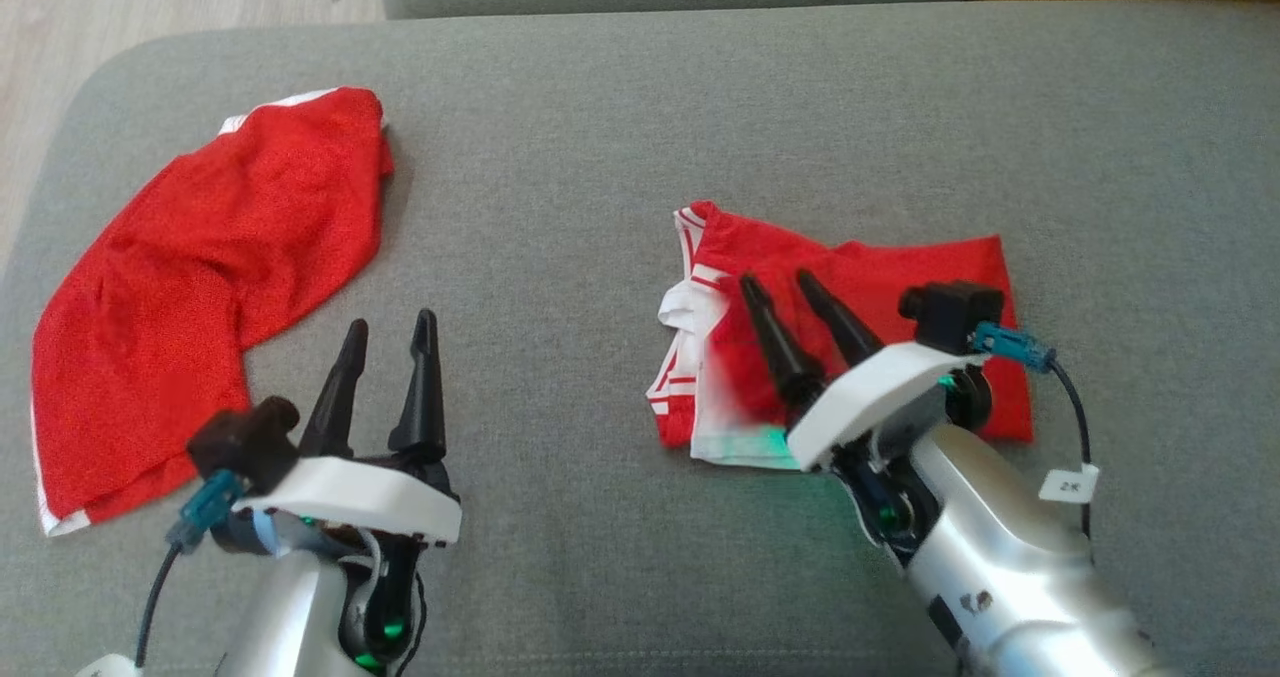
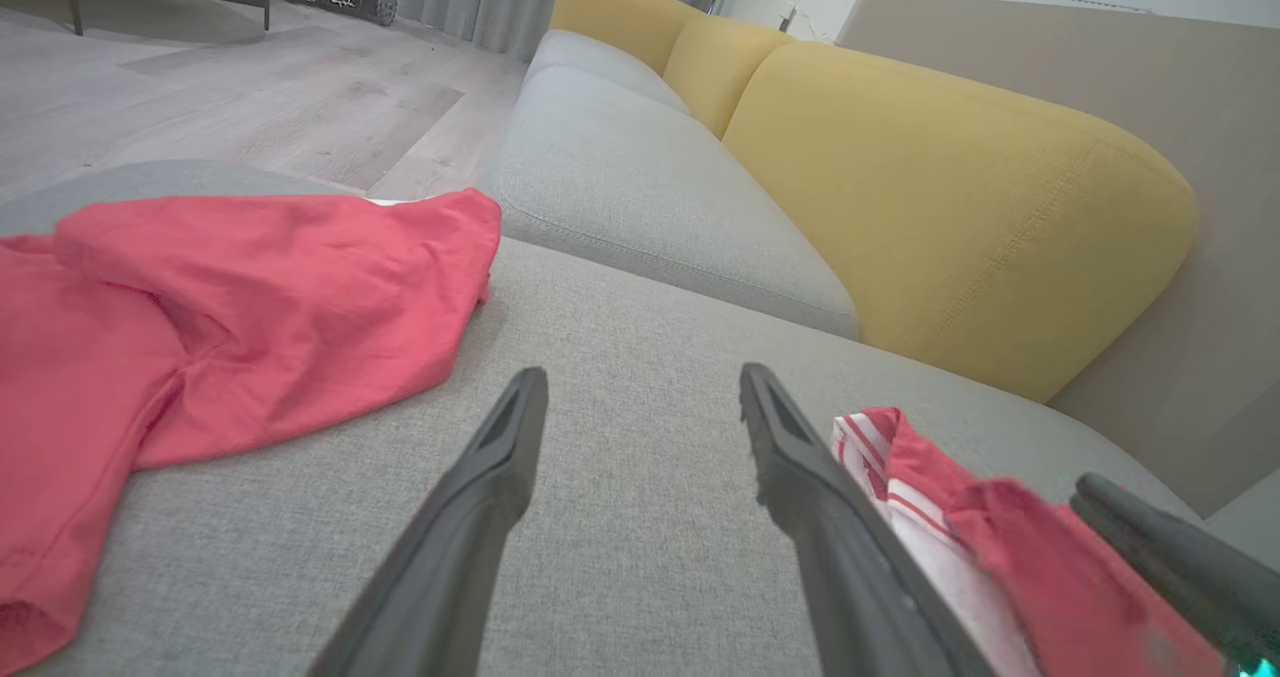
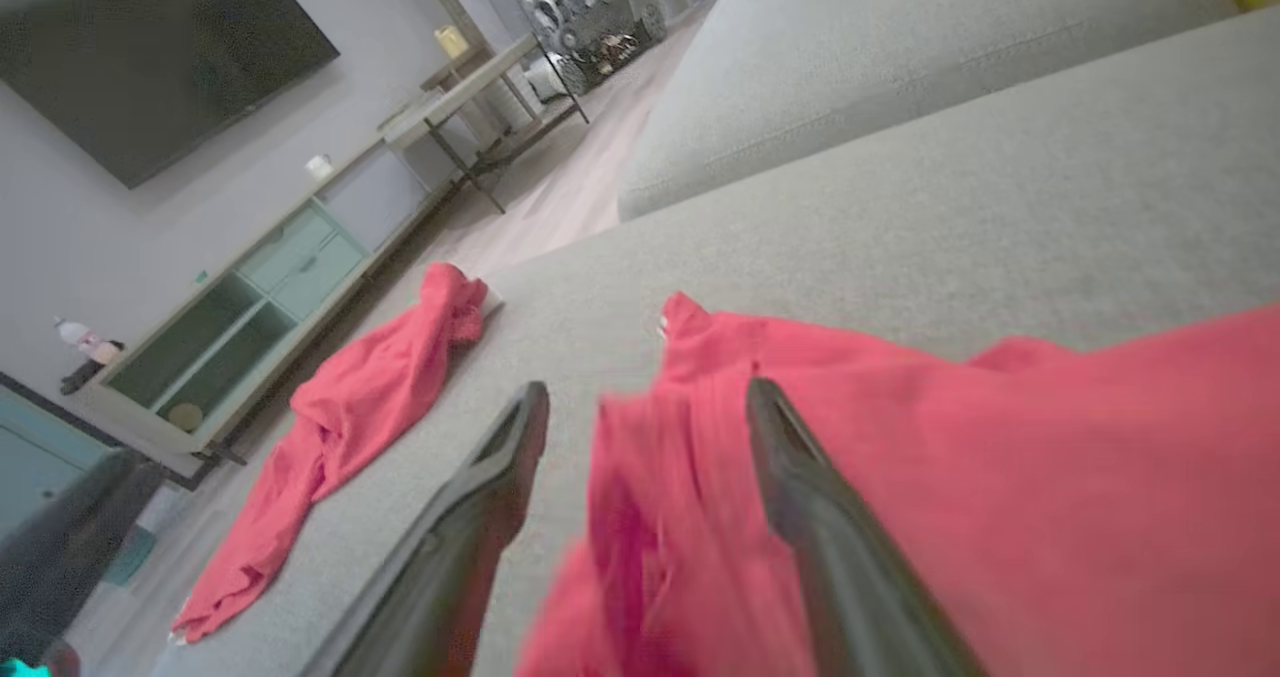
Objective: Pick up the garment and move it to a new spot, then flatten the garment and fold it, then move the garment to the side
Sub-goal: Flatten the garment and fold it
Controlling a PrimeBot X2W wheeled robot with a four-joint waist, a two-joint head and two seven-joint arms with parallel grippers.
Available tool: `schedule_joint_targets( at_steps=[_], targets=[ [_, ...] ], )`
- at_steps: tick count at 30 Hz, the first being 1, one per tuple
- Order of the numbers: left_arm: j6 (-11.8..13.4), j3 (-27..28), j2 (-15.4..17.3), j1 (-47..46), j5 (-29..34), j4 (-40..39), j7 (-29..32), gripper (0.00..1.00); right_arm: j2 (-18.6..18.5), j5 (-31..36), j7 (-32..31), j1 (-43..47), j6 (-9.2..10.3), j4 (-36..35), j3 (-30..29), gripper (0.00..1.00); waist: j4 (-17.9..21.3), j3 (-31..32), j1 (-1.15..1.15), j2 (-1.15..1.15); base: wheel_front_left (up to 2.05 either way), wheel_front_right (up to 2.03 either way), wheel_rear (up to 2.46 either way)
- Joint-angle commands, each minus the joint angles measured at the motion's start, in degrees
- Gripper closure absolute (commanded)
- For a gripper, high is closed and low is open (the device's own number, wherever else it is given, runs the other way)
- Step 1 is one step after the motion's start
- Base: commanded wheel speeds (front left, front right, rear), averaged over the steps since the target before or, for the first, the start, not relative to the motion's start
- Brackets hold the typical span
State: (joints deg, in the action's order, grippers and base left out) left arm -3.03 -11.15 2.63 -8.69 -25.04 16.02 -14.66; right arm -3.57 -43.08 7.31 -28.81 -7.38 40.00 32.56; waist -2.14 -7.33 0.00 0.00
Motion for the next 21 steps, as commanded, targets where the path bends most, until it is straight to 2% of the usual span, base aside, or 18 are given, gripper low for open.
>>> schedule_joint_targets(
  at_steps=[1, 8, 12, 17, 20, 21],
  targets=[
    [0.1, 1.2, 0.2, -2.1, -0.4, -1.6, -0.3, 0.00, 0.7, -0.9, 1.1, -2.3, -0.11, -1.3, 1.3, 0.00, -0.1, -0.1, 0.00, 0.00, 0.00, 0.00, 0.00],
    [0.1, 0.9, 0.2, -2.5, -0.7, -1.3, -0.3, 0.00, 0.7, -8.4, 4.0, -5.2, -0.11, 2.0, 7.8, 0.00, -0.6, -0.5, 0.00, 0.00, 0.00, 0.00, 0.00],
    [0.3, 1.5, 0.2, -2.5, -0.8, -1.3, -0.3, 0.00, 0.7, -9.3, 5.8, -7.5, -0.11, 5.2, 8.4, 0.00, 0.0, -0.3, 0.00, 0.00, 0.00, 0.00, 0.00],
    [0.4, 2.1, 0.2, -1.8, -0.8, -1.6, -0.3, 0.00, 0.7, -5.2, 7.4, -10.4, -0.11, 10.7, 4.7, 0.00, 1.5, 0.9, 0.00, 0.00, 0.00, 0.00, 0.00],
    [0.6, 2.4, 0.2, -1.2, -0.8, -2.0, -0.3, 0.00, 0.4, 0.7, 7.6, -12.1, -0.11, 14.0, 0.3, 0.00, 2.8, 1.8, 0.00, 0.00, 0.00, 0.00, 0.00],
    [0.6, 2.6, 0.2, -0.9, -1.1, -2.3, -0.3, 0.00, -0.9, 5.2, 7.7, -12.3, -0.11, 13.6, -3.6, 0.00, 3.6, 2.4, 0.00, 0.00, 0.00, 0.00, 0.00]
  ],
)
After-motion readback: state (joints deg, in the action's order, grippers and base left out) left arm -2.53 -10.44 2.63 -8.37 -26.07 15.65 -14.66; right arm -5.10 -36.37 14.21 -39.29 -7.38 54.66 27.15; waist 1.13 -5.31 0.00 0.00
